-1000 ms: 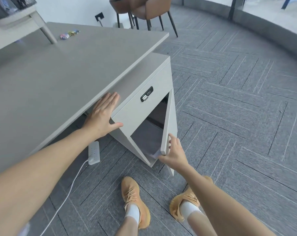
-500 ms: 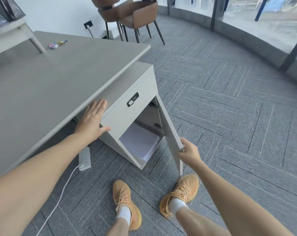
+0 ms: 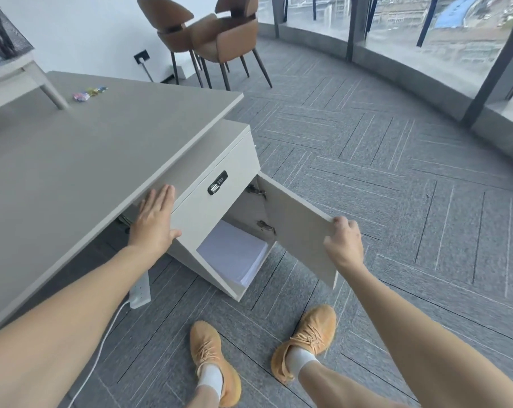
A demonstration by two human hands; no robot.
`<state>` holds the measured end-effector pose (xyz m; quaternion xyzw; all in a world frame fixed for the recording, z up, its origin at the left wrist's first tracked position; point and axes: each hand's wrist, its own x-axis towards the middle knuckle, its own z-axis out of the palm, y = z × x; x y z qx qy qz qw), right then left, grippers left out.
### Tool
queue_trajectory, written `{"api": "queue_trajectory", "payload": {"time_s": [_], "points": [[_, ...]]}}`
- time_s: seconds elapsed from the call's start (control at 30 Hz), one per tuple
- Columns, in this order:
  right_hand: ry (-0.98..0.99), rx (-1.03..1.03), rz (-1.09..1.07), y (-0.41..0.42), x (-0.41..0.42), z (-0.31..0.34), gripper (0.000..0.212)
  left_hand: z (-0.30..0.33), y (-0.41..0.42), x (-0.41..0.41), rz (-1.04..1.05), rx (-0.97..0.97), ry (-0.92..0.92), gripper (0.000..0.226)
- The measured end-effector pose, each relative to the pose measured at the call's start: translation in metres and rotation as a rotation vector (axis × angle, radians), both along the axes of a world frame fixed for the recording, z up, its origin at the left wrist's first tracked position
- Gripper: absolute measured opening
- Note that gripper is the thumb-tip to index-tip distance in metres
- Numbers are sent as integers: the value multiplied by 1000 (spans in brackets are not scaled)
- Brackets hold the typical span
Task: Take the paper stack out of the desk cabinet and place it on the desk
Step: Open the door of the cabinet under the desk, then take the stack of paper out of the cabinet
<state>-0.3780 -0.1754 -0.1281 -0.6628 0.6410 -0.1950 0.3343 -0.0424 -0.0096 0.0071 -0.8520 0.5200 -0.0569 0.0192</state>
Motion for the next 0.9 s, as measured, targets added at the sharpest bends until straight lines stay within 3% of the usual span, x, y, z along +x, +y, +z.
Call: {"api": "queue_trajectory", "payload": {"time_s": [0.33,0.57,0.73,0.83,0.9], "points": [[402,47,229,-31,-4,-1,94,-1,-2,2,9,39,-29,110],[432,136,302,-28,-7,5,92,5,-6,-24,132,85,-13,111],[393,152,342,-21,-4,8,84,-15,-3,-84,38,-15,-63,88],[392,146,368,-15,7,-3,66,-53,-1,-118,-65,17,45,73],[389,164,400,-15,22,-17,56,-83,-6,-126,44,61,226,57]]}}
